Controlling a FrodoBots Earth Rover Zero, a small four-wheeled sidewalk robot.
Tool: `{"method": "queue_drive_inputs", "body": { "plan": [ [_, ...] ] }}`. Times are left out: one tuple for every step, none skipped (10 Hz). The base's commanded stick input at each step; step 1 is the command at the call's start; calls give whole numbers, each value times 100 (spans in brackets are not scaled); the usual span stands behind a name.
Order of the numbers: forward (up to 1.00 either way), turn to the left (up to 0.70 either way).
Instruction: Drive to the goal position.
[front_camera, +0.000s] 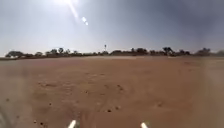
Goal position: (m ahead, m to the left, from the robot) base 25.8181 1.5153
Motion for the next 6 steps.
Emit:
{"method": "queue_drive_inputs", "body": {
  "plan": [
    [70,28],
    [70,35],
    [70,35],
    [70,0],
    [70,0],
    [70,0]
  ]
}}
